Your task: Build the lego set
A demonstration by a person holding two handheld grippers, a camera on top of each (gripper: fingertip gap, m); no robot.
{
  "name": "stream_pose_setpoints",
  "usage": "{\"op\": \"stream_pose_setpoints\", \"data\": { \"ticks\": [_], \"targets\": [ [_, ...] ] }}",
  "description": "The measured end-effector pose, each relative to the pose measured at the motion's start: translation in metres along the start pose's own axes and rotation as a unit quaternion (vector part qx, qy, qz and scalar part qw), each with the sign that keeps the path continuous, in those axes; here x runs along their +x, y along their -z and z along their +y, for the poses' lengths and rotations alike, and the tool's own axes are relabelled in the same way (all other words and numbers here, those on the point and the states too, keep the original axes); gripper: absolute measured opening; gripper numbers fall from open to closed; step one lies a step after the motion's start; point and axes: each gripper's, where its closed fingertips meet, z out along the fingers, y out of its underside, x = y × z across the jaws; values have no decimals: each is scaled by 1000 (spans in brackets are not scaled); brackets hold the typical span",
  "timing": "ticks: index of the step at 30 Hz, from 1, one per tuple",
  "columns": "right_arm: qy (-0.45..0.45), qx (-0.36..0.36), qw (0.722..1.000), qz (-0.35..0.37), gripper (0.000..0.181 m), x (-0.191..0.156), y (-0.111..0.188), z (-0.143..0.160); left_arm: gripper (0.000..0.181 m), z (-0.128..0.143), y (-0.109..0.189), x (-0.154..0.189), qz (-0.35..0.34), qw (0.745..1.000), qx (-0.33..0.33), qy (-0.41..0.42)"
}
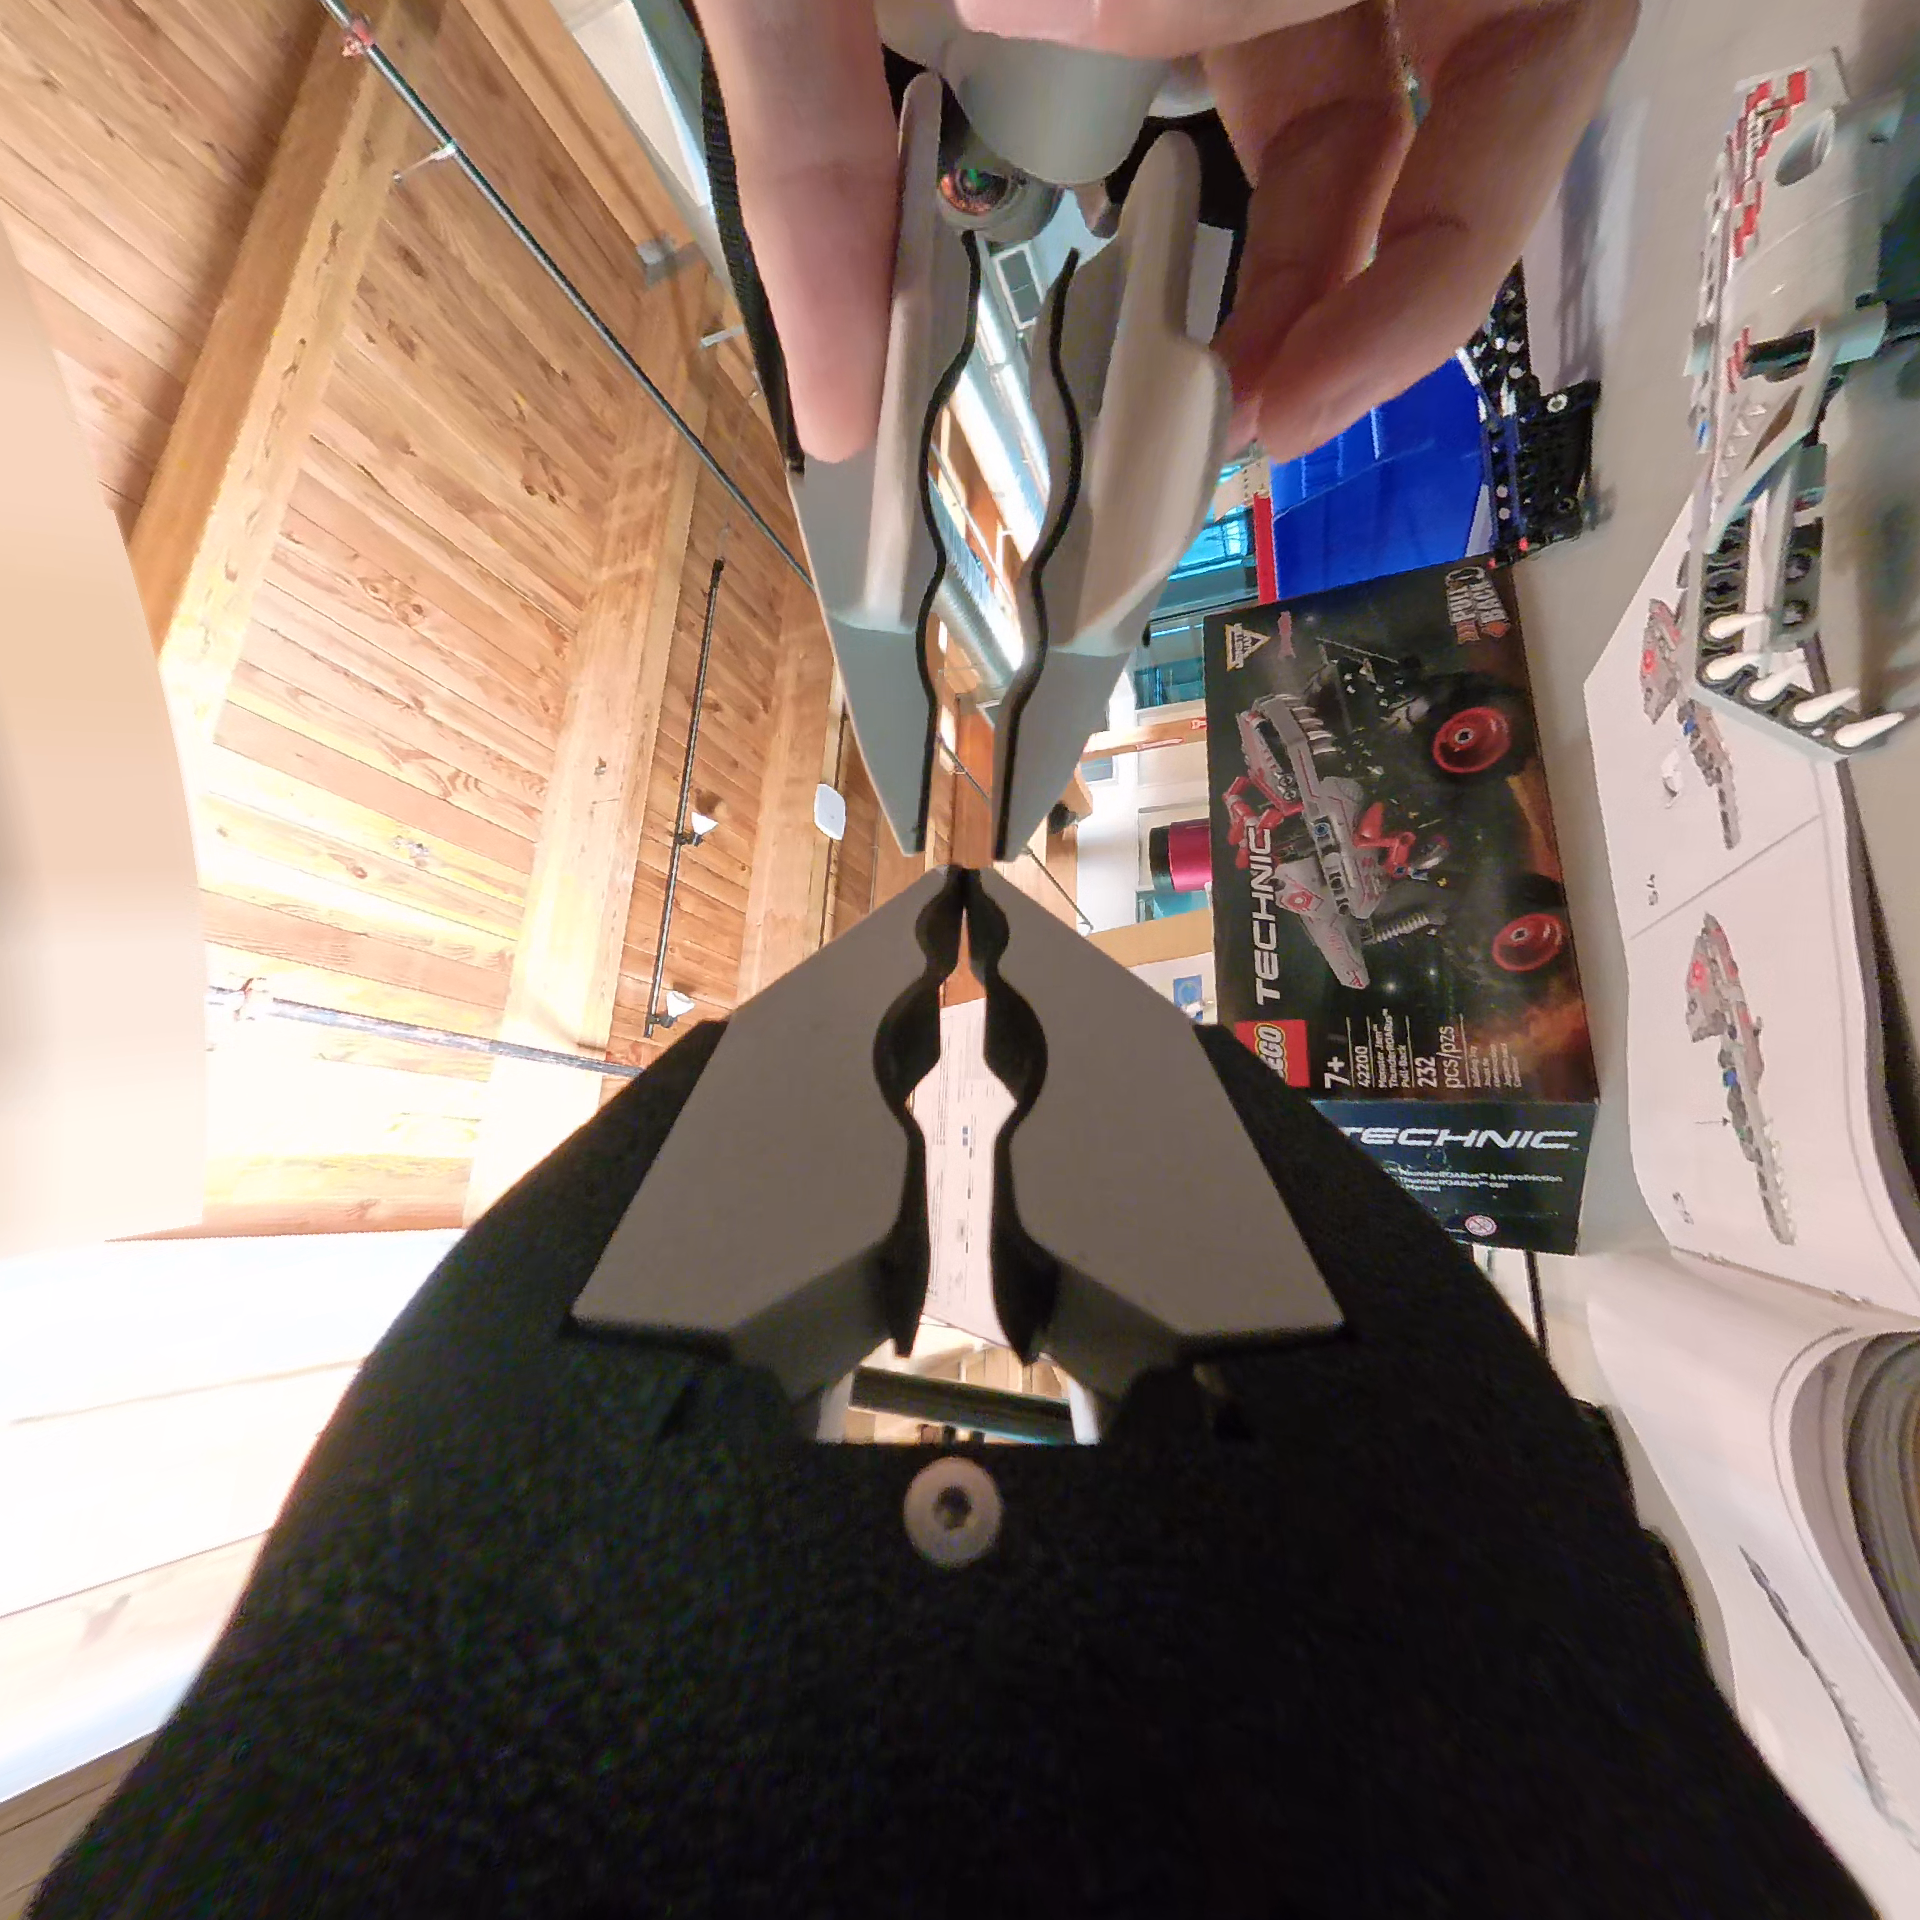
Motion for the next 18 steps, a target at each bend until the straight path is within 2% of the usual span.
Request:
{"op": "stream_pose_setpoints", "data": {
  "ticks": [8, 18],
  "targets": [
    [0, 6, 1000, 3, 0, 1, 1, -1, 0, -2, 1, 1, 3, 1000, 4, -2],
    [23, -2, 1000, 12, 0, 1, 1, 0, 0, -2, 2, 1, 5, 1000, 7, 2]
  ]
}}
